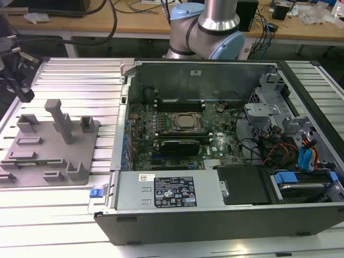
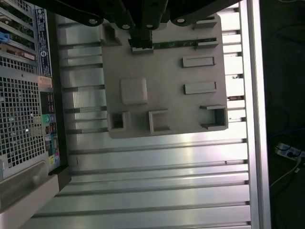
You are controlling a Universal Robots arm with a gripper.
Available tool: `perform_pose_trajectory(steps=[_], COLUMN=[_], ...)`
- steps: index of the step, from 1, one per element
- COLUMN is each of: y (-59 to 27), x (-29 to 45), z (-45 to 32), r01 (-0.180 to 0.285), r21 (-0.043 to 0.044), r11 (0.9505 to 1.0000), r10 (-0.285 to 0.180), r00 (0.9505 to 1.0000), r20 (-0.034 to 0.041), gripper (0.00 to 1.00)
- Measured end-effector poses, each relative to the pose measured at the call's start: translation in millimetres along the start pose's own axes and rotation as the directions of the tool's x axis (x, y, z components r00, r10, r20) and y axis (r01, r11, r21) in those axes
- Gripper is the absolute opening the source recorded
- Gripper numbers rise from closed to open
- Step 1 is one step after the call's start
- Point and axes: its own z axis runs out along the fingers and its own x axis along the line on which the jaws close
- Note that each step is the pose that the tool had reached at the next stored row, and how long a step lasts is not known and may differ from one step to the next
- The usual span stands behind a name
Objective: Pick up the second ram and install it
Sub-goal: 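Reach for the second ram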
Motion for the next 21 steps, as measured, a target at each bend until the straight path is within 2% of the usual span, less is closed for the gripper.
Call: perform_pose_trajectory(steps=[4, 10, 14, 18, 21], y=[-3.0, -6.4, -7.7, -9.6, -10.8], x=[11.0, 21.4, 25.9, 33.9, 35.9], z=[5.5, 10.5, 12.8, 16.7, 19.6], r01=[0.000, 0.000, 0.000, 0.000, 0.000], r21=[0.0000, 0.0000, 0.0000, 0.0000, -0.0001], r11=[1.0000, 1.0000, 1.0000, 1.0000, 1.0000], r10=[0.000, 0.000, 0.000, 0.000, 0.000], r00=[1.0000, 1.0000, 1.0000, 1.0000, 1.0000], r20=[0.0001, 0.0001, 0.0000, 0.0000, 0.0002], gripper=[0.08, 0.08, 0.08, 0.08, 0.08])
